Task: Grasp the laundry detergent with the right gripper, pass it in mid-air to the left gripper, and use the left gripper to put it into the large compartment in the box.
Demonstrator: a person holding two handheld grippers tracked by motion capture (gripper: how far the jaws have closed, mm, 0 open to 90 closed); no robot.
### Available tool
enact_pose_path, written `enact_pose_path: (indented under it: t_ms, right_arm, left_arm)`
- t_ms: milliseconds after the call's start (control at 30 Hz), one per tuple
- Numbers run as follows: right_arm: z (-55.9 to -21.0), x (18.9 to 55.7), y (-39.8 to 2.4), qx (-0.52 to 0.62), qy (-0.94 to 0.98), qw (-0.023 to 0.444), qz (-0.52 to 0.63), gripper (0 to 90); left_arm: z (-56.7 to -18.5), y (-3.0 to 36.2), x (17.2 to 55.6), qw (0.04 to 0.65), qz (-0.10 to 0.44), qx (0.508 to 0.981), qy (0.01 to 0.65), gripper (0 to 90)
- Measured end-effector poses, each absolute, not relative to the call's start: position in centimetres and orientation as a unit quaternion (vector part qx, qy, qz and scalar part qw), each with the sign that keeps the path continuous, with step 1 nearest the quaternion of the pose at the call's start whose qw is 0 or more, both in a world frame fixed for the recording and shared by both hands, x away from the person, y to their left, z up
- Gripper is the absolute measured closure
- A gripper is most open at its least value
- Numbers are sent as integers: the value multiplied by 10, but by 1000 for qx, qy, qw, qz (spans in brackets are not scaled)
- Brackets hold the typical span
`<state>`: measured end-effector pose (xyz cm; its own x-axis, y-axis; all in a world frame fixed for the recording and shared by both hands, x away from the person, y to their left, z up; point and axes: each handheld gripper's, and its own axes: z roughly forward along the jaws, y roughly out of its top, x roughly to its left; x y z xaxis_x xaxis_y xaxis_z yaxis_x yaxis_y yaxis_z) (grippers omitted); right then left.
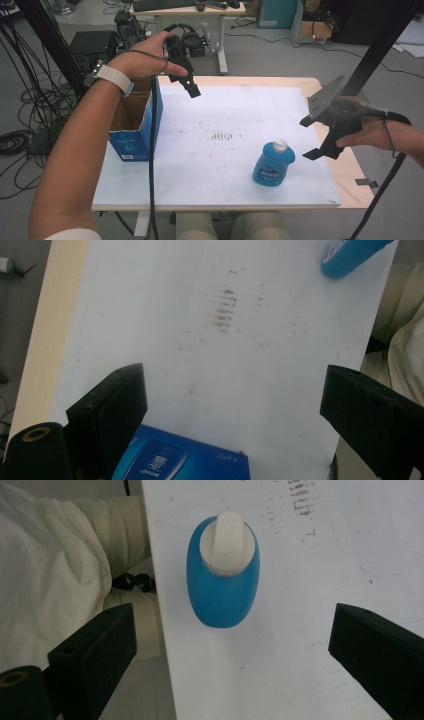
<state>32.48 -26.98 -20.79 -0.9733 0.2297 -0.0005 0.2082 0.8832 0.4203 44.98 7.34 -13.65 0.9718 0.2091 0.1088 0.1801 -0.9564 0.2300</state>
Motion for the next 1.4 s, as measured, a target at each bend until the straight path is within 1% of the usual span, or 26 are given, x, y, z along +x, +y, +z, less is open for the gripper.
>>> enact_pose_path:
  t_ms: [700,1167,1400]
  right_arm:
    - [-242,319,-290,153,963,24,220,52]
    - [-255,316,-295,174,958,22,227,48]
    - [-263,318,-297,152,958,38,239,49]
  left_arm:
    - [-140,70,451,109,65,987,97,119]
    - [-141,71,450,110,65,987,100,119]
    - [-142,71,451,110,63,987,99,119]
